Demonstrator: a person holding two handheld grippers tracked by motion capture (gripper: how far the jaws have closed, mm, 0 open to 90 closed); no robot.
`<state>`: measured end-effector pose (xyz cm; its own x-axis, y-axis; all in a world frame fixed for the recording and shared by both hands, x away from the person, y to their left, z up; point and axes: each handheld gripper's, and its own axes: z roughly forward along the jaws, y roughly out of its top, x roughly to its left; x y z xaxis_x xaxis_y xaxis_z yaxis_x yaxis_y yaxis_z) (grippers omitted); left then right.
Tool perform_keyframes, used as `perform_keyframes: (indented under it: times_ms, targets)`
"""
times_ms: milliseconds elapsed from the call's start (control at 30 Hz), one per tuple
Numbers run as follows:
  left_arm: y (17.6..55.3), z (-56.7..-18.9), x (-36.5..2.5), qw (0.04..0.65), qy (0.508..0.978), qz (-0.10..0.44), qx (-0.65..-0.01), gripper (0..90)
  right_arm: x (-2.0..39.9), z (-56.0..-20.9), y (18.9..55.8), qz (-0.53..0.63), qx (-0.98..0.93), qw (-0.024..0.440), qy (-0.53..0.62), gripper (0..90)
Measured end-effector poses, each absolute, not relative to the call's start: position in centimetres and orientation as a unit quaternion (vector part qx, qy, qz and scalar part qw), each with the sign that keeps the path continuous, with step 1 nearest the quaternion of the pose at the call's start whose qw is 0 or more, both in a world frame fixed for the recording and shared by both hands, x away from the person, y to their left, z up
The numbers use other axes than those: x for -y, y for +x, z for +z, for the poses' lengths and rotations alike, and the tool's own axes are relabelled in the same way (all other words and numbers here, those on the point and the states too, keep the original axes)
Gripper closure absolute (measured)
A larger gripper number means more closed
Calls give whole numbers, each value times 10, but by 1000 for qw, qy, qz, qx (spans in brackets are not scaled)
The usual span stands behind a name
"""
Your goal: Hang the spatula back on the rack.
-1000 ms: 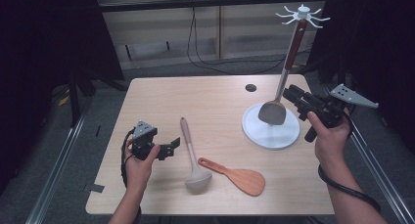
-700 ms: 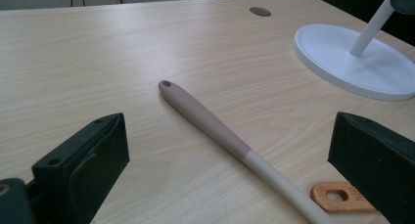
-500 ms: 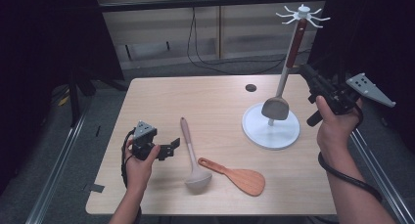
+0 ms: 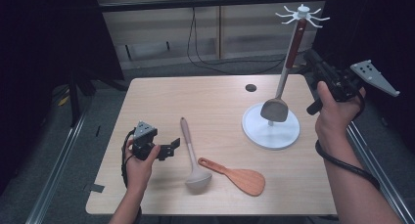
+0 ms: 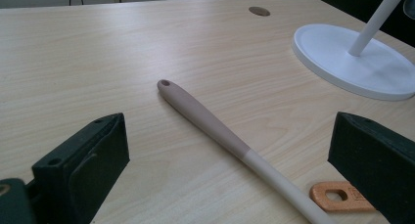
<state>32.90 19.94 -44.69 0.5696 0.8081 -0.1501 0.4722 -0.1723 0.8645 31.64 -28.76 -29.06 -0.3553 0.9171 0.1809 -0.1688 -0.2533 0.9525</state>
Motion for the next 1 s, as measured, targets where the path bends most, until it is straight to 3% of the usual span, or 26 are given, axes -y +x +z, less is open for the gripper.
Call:
perform_keyframes:
  times_ms: [700,1000]
  targets:
    - [328,-446,-200,480,747,174,-425,13,284,-252,323,664,-419,455,420,900]
    - [328,-445,-199,481,747,174,-424,13,280,-249,324,668,-422,451,415,900]
